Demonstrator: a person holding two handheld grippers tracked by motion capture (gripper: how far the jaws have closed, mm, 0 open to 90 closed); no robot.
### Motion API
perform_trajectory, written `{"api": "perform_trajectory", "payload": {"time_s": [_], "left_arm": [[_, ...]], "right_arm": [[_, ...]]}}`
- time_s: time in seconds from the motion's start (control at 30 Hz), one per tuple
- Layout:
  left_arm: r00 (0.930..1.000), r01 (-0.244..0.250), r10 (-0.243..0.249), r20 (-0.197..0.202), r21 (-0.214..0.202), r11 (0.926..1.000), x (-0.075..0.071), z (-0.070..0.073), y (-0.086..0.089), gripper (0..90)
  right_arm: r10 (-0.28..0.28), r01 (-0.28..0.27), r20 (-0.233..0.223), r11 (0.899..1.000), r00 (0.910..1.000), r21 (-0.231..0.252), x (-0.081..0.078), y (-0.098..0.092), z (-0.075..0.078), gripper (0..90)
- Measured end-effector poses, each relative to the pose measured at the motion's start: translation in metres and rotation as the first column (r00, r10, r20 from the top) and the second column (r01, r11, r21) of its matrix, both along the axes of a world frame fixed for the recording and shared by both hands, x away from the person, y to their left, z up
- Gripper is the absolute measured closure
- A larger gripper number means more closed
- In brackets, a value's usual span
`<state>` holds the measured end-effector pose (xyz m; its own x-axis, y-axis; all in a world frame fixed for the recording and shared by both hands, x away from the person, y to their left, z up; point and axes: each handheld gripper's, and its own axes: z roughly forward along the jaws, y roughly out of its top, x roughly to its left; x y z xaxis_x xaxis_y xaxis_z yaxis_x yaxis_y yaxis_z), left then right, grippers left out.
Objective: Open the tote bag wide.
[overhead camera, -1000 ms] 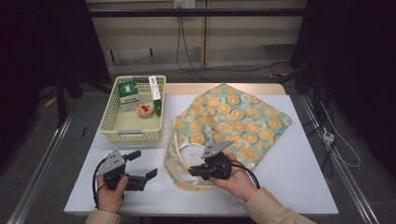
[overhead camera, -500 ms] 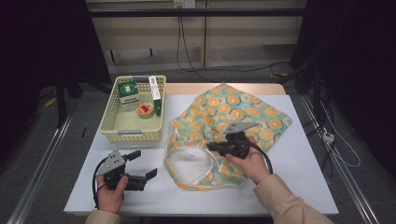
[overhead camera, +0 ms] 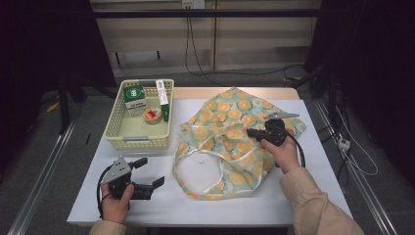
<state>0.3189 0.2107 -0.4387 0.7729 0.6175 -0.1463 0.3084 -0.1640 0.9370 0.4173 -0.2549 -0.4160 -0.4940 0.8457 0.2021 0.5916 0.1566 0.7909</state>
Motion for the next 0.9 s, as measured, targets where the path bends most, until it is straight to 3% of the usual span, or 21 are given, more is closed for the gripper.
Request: {"api": "perform_trajectory", "payload": {"time_s": [0.3, 0.43, 0.5, 0.57, 0.77, 0.83, 0.9], "left_arm": [[1.0000, 0.001, -0.001, -0.004, 0.000, 1.0000, 0.000, -0.001, 0.001, 4.3], [1.0000, 0.000, 0.000, -0.003, 0.001, 1.0000, 0.000, 0.000, 0.001, 4.4], [1.0000, 0.000, 0.000, -0.003, 0.002, 1.0000, 0.000, 0.000, 0.001, 4.3], [1.0000, -0.002, 0.002, -0.004, 0.000, 1.0000, 0.000, 0.000, 0.000, 4.3], [1.0000, 0.001, -0.001, 0.000, 0.001, 1.0000, 0.000, 0.001, -0.001, 4.3], [1.0000, 0.003, -0.003, 0.000, 0.003, 1.0000, 0.000, 0.001, -0.001, 4.3], [1.0000, 0.002, -0.002, 0.001, -0.001, 1.0000, -0.001, 0.001, -0.001, 4.3]], "right_arm": [[-0.029, 0.027, -0.030, 0.997, 0.9991, -0.077, 0.007, -0.005, -0.020, 85.9], [-0.031, 0.027, -0.033, 0.993, 0.9990, -0.113, 0.005, -0.001, -0.019, 61.1], [-0.003, -0.001, -0.026, 0.991, 0.9996, -0.137, 0.001, 0.005, -0.015, 51.1], [0.000, 0.000, -0.001, 0.988, 1.0000, -0.156, -0.003, 0.011, -0.009, 42.6], [0.113, -0.106, 0.037, 0.982, 0.9929, -0.154, -0.021, 0.039, 0.004, 39.3], [0.161, -0.153, 0.041, 0.976, 0.9861, -0.153, -0.027, 0.051, 0.006, 42.3], [0.224, -0.216, 0.044, 0.967, 0.9736, -0.138, -0.032, 0.065, 0.007, 49.1]]}}
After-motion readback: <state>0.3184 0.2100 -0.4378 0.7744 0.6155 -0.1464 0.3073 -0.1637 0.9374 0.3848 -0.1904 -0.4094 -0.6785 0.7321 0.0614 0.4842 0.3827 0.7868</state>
